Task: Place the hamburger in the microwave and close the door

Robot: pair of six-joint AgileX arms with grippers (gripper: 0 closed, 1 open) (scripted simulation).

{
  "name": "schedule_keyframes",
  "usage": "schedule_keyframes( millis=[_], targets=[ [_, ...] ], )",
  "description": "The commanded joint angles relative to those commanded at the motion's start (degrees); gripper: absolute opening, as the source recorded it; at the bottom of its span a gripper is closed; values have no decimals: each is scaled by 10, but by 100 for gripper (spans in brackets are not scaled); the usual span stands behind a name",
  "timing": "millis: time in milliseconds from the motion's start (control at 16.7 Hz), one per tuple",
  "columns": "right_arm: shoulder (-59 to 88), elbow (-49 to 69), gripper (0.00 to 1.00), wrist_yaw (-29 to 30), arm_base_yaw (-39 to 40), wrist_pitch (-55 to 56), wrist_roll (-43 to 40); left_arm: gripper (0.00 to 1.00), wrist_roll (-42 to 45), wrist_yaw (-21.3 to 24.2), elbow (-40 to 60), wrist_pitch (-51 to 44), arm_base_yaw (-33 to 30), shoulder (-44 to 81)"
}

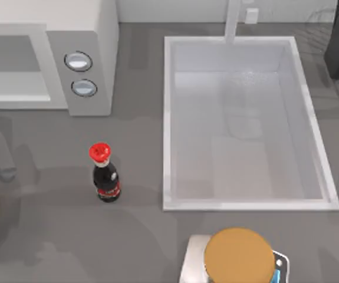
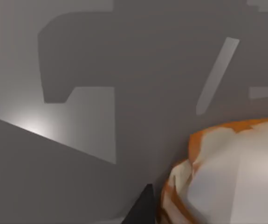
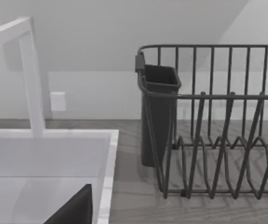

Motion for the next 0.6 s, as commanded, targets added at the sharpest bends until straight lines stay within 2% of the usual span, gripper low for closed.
schedule_keyframes(
  millis=[120,180,600],
  targets=[
    [0,0,100,0,0,0,0,2,0,0,0,0,0,0],
    [0,0,100,0,0,0,0,0,0,0,0,0,0,0],
    [0,0,100,0,0,0,0,0,0,0,0,0,0,0]
  ],
)
